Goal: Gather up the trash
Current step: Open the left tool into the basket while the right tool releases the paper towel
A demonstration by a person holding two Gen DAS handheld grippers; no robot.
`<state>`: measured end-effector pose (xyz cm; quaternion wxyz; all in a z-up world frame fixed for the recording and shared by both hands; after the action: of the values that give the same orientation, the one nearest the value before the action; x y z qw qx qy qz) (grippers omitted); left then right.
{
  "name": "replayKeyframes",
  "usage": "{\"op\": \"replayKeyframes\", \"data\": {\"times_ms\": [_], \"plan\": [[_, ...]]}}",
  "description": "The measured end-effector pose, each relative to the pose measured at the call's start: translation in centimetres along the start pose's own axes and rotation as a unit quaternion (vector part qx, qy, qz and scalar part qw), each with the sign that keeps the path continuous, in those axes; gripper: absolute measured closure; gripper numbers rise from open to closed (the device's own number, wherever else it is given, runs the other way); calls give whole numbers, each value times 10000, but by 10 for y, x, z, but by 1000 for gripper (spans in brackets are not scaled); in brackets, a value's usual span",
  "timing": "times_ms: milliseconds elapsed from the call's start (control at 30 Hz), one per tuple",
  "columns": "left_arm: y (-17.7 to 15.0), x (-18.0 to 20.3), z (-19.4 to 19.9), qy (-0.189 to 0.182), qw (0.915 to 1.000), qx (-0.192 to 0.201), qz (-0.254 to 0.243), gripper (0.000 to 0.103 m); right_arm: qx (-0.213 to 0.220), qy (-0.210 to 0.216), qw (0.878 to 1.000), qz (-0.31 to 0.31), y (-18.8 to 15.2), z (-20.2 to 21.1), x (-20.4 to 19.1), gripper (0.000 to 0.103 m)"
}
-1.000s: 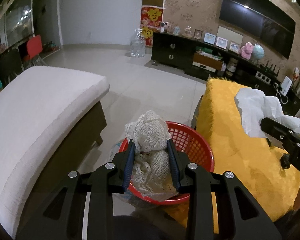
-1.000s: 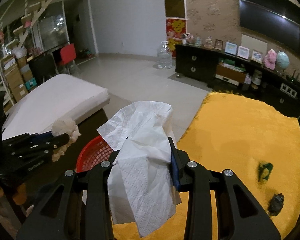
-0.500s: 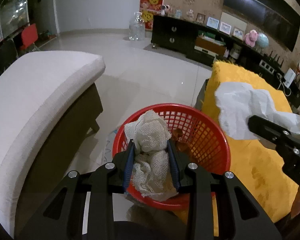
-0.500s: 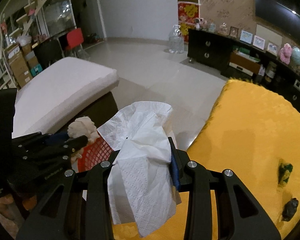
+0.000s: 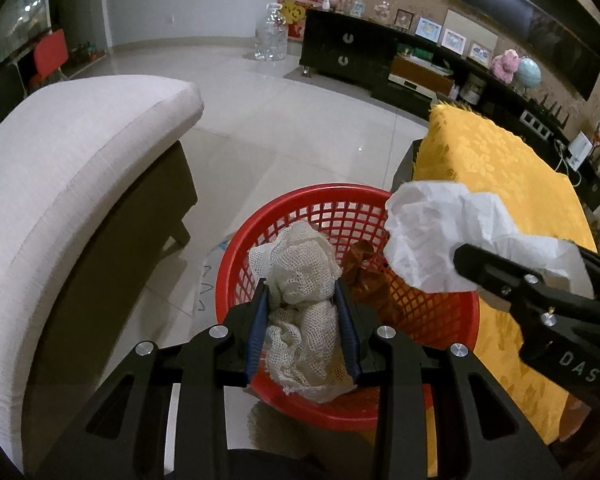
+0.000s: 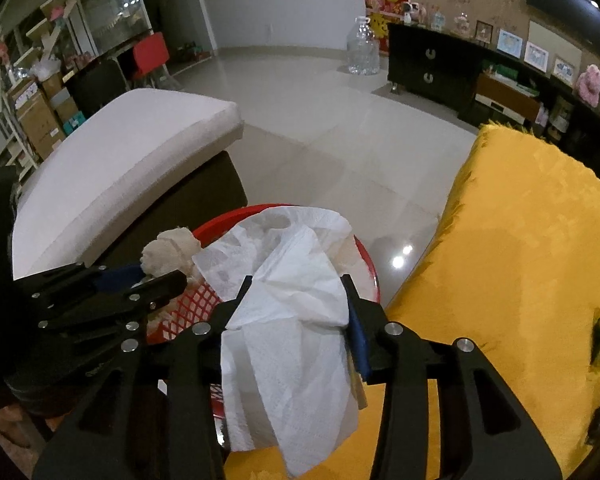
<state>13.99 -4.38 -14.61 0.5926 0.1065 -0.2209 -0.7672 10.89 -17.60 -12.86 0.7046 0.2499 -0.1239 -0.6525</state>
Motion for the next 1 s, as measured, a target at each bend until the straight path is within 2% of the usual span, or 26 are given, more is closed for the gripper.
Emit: {"op": "replayKeyframes", "data": {"times_ms": [67,133,233,300,900,1000], "plan": [[0,0,0,-17,10000,2,3,68,-39,17,10000,-4,0,-4,-1,60],[0,-1,0,-19,10000,4,29,65,-44,23,10000,-25,0,-5,0,51],[0,-3,1,-21,10000,23,85,55,-3,93,9999,-85,1,-3,0,45],[0,-3,3,12,10000,58,68,44,20,112,9999,-97,1,-1,0,43],[4,-9,37,179,9988,443,113,37,331,-49,9989,-321,-17,37,19,39],[3,-4,45,217,9982,552,45,34,391,-188,9986,-289,-22,43,20,33]]}}
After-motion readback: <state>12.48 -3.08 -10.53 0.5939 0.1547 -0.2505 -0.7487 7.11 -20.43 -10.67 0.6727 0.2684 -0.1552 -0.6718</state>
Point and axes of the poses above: each gripper's, at about its wrist camera, not at the fingertips, and z roughly against the way its jaws point, x to its right, y to its top, the point moved 3 cm from there along -z, roughly the way its jaws point, and after that the axes turned 6 degrees about -x, right-handed, at the moved point
